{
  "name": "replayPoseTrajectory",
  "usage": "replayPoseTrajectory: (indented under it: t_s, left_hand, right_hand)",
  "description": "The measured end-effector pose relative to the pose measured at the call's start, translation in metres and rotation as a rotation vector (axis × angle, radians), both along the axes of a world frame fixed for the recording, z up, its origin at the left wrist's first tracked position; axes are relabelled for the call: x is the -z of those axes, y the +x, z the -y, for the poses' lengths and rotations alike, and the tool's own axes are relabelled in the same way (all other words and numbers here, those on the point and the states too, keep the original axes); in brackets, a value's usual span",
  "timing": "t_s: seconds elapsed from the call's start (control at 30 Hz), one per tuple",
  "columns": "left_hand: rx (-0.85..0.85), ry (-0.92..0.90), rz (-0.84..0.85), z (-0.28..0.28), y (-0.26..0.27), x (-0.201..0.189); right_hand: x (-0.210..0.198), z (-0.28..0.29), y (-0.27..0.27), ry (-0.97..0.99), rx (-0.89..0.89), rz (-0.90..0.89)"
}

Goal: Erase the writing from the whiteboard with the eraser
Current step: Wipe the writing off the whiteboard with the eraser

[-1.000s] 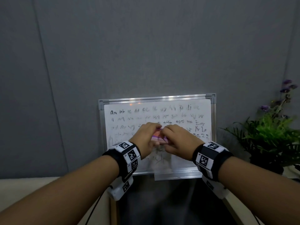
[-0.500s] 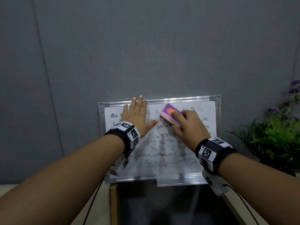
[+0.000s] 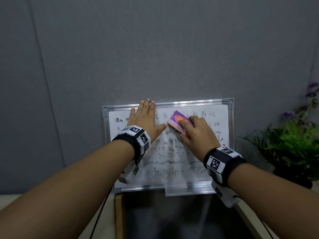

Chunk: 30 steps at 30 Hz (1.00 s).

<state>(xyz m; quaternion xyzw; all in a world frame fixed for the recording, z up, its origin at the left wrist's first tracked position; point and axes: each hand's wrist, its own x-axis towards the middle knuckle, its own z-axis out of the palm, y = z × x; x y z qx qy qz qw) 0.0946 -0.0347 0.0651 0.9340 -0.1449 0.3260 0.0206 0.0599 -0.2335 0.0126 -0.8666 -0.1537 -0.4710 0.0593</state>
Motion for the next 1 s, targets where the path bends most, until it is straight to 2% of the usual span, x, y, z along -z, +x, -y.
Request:
replayPoseTrajectory:
  t_s: [0.2, 0.5, 0.83, 1.0]
  left_hand:
    - [0.036, -0.077, 0.021, 0.004, -0.008, -0.006]
    - [-0.004, 0.108, 0.062, 0.000, 0.002, -0.007]
    - [-0.003, 0.132, 0.040, -0.001, 0.007, -0.008]
    - [0.002, 0.134, 0.040, -0.001, 0.007, -0.008]
  right_hand:
    - [0.000, 0.009, 0.001, 0.021, 0.030, 0.019]
    - [0.009, 0.004, -0.001, -0.016, 0.034, -0.005]
    - [0.000, -0.009, 0.000, -0.045, 0.018, 0.008]
    - [0.003, 0.007, 0.000, -0.056, 0.064, 0.040]
